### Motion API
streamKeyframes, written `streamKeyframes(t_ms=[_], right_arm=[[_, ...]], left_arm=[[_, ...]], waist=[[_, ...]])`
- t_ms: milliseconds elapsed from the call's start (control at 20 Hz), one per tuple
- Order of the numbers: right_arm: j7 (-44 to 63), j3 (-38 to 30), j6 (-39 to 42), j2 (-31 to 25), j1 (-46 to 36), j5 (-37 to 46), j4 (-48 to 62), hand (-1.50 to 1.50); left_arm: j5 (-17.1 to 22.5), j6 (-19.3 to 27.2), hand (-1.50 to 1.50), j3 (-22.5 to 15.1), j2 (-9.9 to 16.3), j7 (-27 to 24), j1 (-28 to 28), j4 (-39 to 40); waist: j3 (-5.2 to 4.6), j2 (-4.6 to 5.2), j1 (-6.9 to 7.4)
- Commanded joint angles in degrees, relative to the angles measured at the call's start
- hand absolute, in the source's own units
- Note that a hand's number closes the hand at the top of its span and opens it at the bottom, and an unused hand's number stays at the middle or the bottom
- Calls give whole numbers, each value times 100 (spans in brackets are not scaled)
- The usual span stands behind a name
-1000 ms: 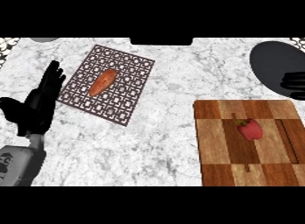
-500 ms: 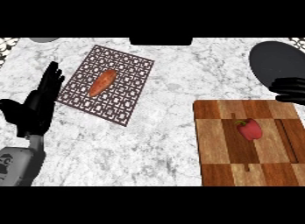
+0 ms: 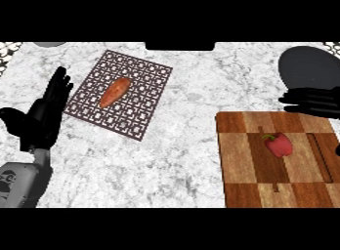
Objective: Pick the bell pepper from the cutting board and place it in the pan
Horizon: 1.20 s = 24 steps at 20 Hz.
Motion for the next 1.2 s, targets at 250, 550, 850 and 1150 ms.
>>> streamKeyframes(t_ms=[250, 550, 850, 1150], right_arm=[[-767, 289, 272, 405, -378, 728, 495, -150], [-270, 191, -134, 499, 117, 1351, -71, -150], [-88, 104, -537, 834, -35, 2235, 342, -150], [464, 25, -288, 1368, 287, 2690, -82, -150]], left_arm=[[-138, -93, 0, 120, -82, -28, -180, 248], [-214, -183, 0, 306, -99, -110, 63, 121], [-144, -346, 0, 429, -120, 2, 169, -117], [-338, -380, 0, 324, -253, 105, 476, -479]], waist=[[-1, 0, -37], [-3, -20, -83], [-2, -17, -55], [-2, -30, -73]])
